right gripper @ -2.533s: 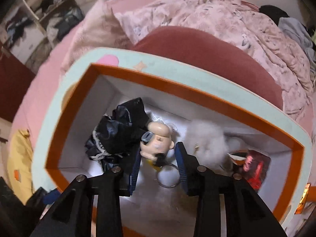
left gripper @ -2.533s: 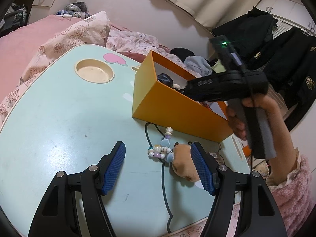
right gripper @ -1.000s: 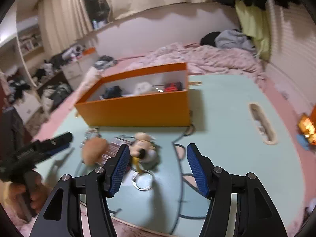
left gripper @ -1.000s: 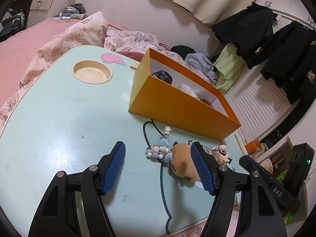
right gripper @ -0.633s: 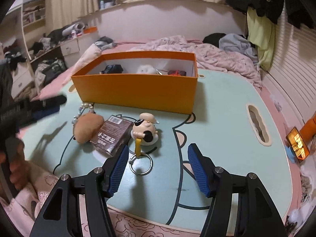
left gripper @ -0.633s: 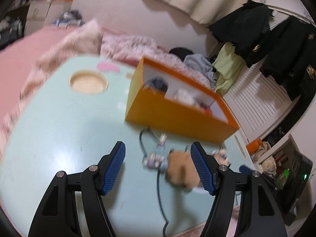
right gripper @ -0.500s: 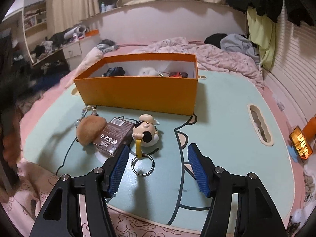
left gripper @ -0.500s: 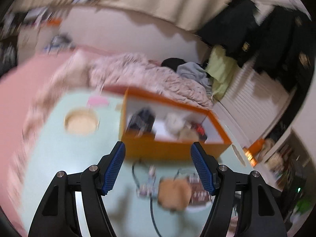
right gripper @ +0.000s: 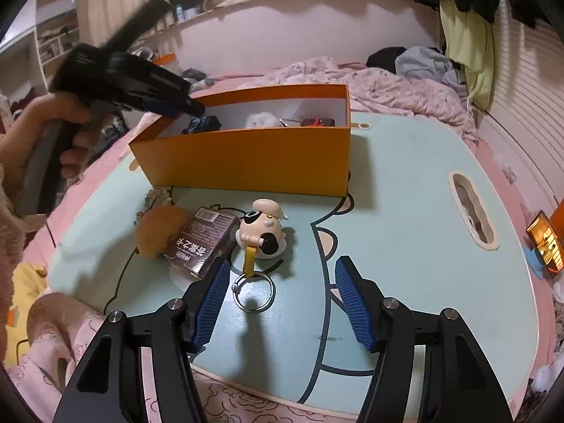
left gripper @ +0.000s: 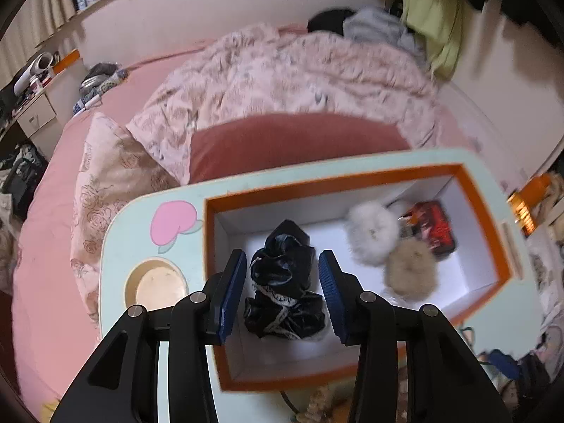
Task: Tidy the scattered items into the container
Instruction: 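Grasp the black cloth in the orange box with the left gripper, then lift the black cloth out and drop it on the table beside the plush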
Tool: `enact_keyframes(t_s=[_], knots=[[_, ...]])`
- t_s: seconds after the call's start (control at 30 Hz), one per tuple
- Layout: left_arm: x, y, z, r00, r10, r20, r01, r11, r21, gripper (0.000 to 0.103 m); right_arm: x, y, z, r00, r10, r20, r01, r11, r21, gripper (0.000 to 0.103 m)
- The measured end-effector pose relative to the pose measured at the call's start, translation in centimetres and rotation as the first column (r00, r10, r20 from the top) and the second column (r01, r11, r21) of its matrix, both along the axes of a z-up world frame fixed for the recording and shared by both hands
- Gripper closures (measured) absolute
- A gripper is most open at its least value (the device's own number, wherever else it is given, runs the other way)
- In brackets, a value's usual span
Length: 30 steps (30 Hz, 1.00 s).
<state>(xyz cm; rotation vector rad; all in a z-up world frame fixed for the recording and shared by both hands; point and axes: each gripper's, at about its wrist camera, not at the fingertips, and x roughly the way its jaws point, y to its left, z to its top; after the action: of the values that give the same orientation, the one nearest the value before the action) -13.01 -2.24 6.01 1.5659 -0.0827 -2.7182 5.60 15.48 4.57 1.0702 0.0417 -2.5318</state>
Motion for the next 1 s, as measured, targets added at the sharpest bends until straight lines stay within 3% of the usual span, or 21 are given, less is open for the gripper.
enact_keyframes(t_s=[0.1,0.17,0.3,0.4,0.53,0.63,0.73,0.83,1.0], knots=[[-1.0,1.0,-1.5,0.998,0.013,0.064,-0.008,0.996,-0.090,0.059,-0.1,0.1,0.0,1.000,0.000,0.003,0.001,1.000,-0.009,0.041],[-1.4,1.3,-2.4,0.995,0.009,0.101,0.000,0.997,-0.082,0.059,-0.1,0.1,0.0,1.000,-0.001,0.005,0.001,1.000,-0.013,0.041],[-1.4,2.5,-3.0,0.998,-0.003,0.070,0.014,0.988,-0.154,0.071,0.0,0.0,0.0,1.000,-0.001,0.004,0.001,1.000,-0.015,0.041],[-0.5,2.2,-1.8,0.999,-0.018,0.029,0.021,0.997,-0.077,0.073,-0.1,0.0,0.0,1.000,-0.002,0.007,0.002,1.000,-0.016,0.041],[2.6,1.2,3.0,0.991,-0.039,-0.131,0.045,0.998,0.045,0.073,0.0,-0.1,0.0,1.000,-0.001,0.013,0.001,1.000,-0.015,0.041],[6.1,0.6,6.9,0.972,-0.058,-0.229,0.088,0.988,0.124,0.073,0.0,-0.1,0.0,1.000,-0.001,0.013,0.002,1.000,-0.015,0.041],[10.4,-0.3,8.7,0.957,-0.082,-0.279,0.145,0.966,0.213,0.073,0.0,-0.1,-0.1,1.000,0.000,0.016,0.000,1.000,-0.015,0.041],[14.0,-1.1,7.4,0.957,-0.084,-0.277,0.152,0.961,0.233,0.073,0.0,-0.1,-0.1,1.000,-0.001,0.016,0.001,1.000,-0.016,0.041],[17.5,-3.6,1.6,0.985,0.043,-0.170,-0.003,0.973,0.231,0.073,-0.1,-0.1,-0.3,1.000,-0.001,0.023,0.001,1.000,-0.018,0.041]])
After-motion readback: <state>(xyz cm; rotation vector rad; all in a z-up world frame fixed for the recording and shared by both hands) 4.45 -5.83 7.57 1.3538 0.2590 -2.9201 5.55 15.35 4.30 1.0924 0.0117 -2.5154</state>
